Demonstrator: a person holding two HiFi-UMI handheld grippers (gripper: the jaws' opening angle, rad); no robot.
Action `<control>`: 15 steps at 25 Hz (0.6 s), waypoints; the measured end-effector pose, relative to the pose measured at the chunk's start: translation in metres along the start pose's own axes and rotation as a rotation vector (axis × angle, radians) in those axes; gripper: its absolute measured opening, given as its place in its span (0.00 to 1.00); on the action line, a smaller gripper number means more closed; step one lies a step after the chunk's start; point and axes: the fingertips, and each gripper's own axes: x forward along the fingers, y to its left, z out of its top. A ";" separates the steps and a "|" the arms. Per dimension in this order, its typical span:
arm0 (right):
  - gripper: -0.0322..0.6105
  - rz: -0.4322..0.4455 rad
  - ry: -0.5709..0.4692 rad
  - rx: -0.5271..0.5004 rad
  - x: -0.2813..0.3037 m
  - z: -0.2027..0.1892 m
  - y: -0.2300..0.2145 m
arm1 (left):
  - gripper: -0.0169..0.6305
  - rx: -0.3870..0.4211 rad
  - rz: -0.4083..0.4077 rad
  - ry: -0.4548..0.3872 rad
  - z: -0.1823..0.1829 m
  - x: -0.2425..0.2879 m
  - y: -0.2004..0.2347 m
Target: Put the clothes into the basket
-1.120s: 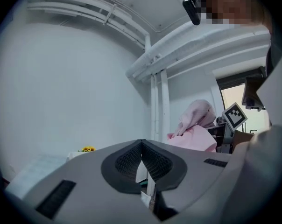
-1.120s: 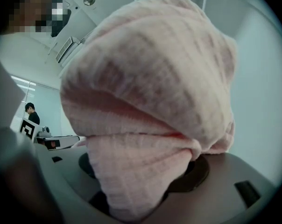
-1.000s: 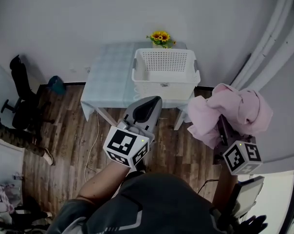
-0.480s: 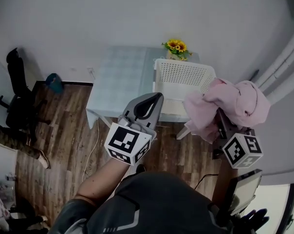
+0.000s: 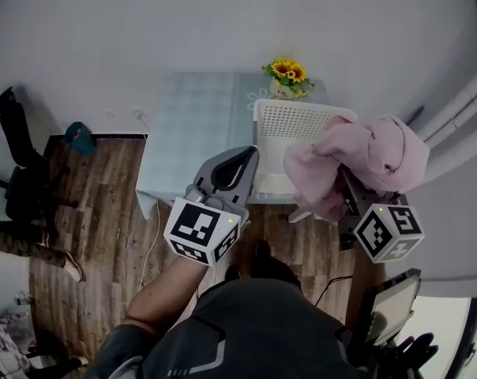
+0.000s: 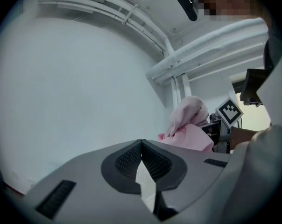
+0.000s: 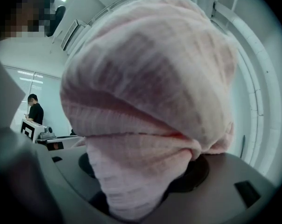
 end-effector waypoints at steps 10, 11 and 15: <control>0.57 0.157 0.029 0.024 0.090 -0.005 -0.027 | 0.04 0.036 0.047 0.078 -0.016 0.082 0.044; 0.57 0.166 0.037 0.023 0.096 -0.006 -0.030 | 0.04 0.044 0.055 0.090 -0.018 0.085 0.047; 0.57 0.208 0.100 0.042 0.122 -0.020 -0.036 | 0.04 -0.007 0.064 0.117 -0.031 0.100 0.055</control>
